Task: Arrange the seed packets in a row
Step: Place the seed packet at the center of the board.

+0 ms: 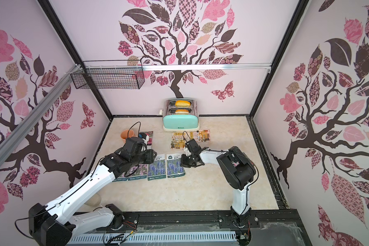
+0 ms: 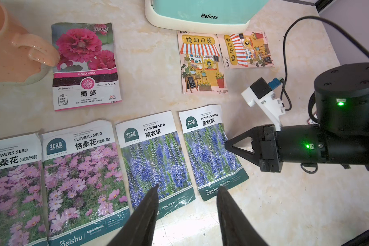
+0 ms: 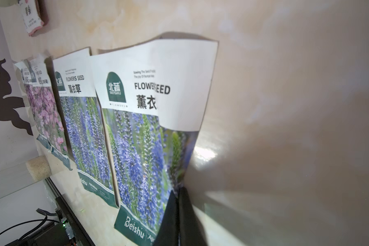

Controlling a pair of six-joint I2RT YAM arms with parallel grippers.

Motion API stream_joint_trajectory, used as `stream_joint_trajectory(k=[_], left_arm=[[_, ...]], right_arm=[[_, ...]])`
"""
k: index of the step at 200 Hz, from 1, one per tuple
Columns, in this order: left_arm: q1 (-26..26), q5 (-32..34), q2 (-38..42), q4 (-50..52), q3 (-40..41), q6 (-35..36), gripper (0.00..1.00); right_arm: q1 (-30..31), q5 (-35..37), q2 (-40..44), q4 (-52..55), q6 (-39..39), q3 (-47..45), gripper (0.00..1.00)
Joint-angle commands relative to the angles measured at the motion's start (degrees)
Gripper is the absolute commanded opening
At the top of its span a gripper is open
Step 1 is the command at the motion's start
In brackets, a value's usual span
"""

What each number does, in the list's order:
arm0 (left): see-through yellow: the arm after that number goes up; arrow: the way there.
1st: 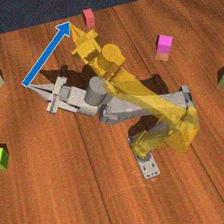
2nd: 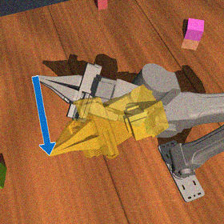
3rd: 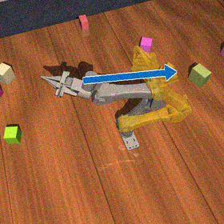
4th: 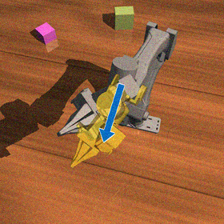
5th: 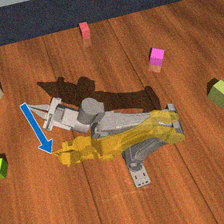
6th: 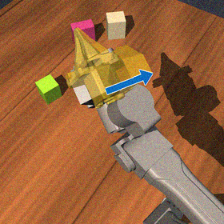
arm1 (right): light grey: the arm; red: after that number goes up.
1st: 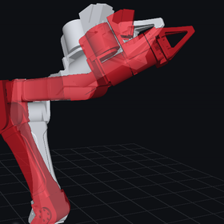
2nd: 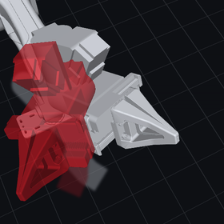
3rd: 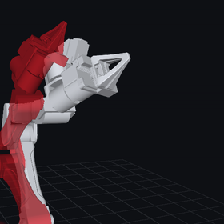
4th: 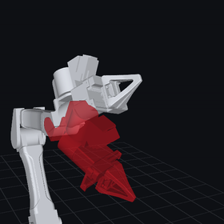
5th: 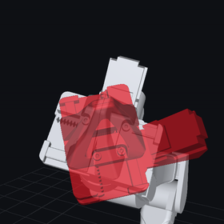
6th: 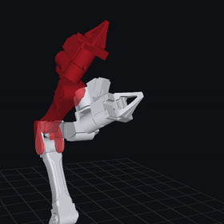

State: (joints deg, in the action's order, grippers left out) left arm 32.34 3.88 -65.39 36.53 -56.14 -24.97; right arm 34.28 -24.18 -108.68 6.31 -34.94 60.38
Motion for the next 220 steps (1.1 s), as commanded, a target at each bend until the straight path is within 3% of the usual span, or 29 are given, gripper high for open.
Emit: stream_joint_trajectory(k=[1,162,220], left_arm=[[-0.2,0.5,1.1,0.1,-0.2,1.0,0.47],[-0.2,0.4,-0.3,-0.8,0.2,1.0,0.48],[-0.2,-0.2,-1.4,-0.9,-0.1,1.0,0.48]], right_arm=[[0.7,0.8,-1.6,1.4,-0.1,1.6,0.05],[1.2,2.4,-1.8,3.5,1.7,1.5,0.20],[1.1,5.1,-2.1,5.3,3.1,2.0,0.30]])
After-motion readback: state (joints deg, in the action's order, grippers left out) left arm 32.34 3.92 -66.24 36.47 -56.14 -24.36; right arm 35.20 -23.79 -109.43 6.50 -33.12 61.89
